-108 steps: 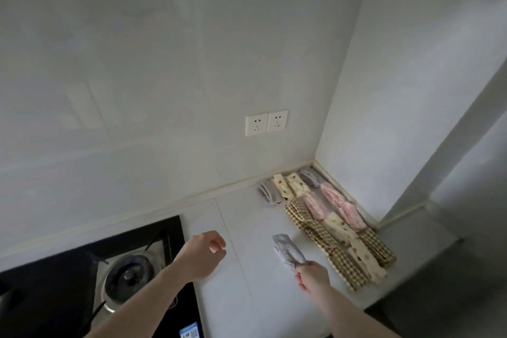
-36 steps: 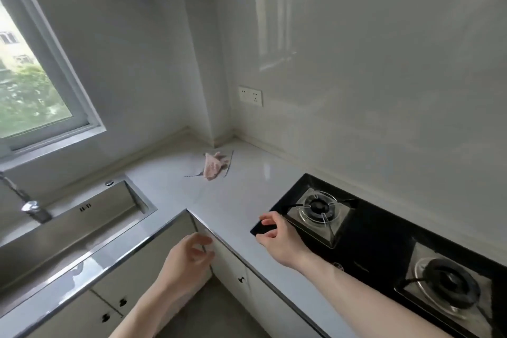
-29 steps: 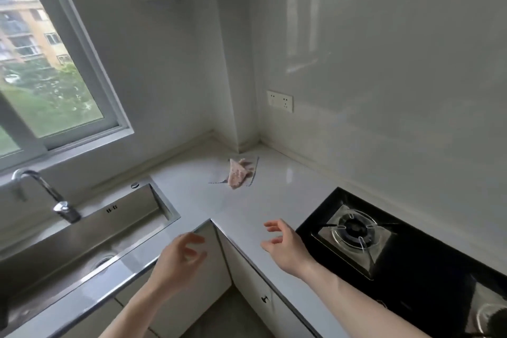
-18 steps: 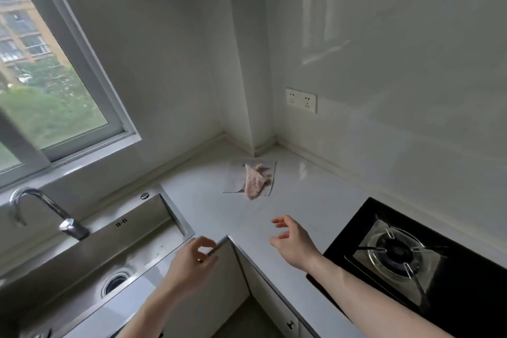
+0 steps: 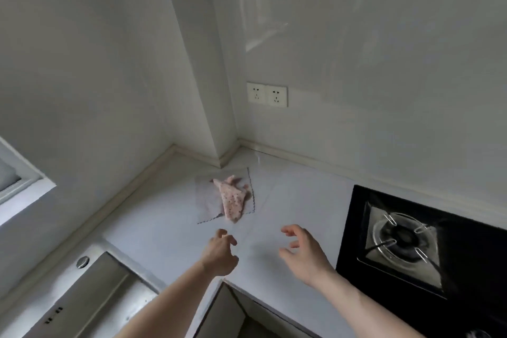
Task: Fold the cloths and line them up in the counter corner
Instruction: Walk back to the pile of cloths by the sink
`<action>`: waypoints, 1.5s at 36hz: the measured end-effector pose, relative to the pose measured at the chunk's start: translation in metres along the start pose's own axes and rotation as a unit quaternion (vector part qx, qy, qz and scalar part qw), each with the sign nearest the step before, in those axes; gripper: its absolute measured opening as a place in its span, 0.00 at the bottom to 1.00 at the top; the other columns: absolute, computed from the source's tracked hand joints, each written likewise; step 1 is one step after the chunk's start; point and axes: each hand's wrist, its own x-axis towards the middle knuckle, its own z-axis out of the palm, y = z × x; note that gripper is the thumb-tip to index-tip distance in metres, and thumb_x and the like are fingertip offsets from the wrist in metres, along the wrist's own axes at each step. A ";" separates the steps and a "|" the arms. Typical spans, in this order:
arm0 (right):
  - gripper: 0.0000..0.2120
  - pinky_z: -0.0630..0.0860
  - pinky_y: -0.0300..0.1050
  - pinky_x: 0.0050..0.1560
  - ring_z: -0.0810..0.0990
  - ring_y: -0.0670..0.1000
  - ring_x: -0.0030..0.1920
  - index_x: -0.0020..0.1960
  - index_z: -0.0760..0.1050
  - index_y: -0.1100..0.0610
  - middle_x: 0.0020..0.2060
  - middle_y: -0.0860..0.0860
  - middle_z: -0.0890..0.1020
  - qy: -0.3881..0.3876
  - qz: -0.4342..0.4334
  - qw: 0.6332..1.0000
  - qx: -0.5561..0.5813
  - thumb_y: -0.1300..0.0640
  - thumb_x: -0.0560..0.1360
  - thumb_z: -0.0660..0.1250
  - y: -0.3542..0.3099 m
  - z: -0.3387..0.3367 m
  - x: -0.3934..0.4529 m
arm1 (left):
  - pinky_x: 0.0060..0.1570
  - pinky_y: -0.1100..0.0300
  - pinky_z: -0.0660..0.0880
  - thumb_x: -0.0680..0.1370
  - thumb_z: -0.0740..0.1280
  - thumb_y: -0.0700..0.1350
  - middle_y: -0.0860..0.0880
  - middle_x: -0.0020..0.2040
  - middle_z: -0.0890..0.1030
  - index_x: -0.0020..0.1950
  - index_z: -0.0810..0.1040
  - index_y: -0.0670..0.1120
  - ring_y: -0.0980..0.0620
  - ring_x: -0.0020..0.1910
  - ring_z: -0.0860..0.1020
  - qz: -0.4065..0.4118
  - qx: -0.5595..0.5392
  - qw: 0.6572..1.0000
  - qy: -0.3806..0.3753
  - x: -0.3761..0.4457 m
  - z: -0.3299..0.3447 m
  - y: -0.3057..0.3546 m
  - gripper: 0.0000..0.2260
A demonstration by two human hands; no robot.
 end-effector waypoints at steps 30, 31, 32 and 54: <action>0.17 0.74 0.37 0.55 0.77 0.38 0.57 0.63 0.71 0.42 0.61 0.36 0.74 0.208 0.101 0.972 0.048 0.55 0.77 0.69 -0.047 0.054 -0.039 | 0.51 0.62 0.71 0.79 0.70 0.47 0.56 0.54 0.83 0.55 0.85 0.50 0.55 0.55 0.77 0.238 -0.232 0.898 0.288 0.064 -0.107 -0.020 0.06; 0.17 0.74 0.37 0.54 0.78 0.39 0.56 0.63 0.72 0.43 0.61 0.37 0.75 0.211 0.099 0.971 0.056 0.55 0.77 0.69 -0.049 0.055 -0.040 | 0.49 0.64 0.71 0.79 0.70 0.49 0.58 0.52 0.83 0.53 0.86 0.52 0.59 0.52 0.78 0.248 -0.246 0.896 0.275 0.053 -0.115 -0.016 0.05; 0.17 0.74 0.36 0.52 0.78 0.39 0.56 0.63 0.72 0.43 0.61 0.37 0.75 0.212 0.097 0.970 0.065 0.56 0.77 0.70 -0.052 0.056 -0.042 | 0.48 0.67 0.73 0.79 0.71 0.51 0.59 0.50 0.83 0.51 0.86 0.53 0.62 0.49 0.79 0.255 -0.263 0.896 0.252 0.042 -0.122 -0.012 0.05; 0.13 0.77 0.39 0.50 0.80 0.38 0.52 0.51 0.79 0.43 0.48 0.36 0.83 0.174 -0.008 0.984 0.039 0.41 0.69 0.76 -0.109 0.081 -0.064 | 0.51 0.70 0.76 0.81 0.65 0.46 0.63 0.54 0.83 0.64 0.80 0.57 0.63 0.51 0.80 0.395 -0.115 0.911 -0.043 -0.081 -0.149 0.006 0.14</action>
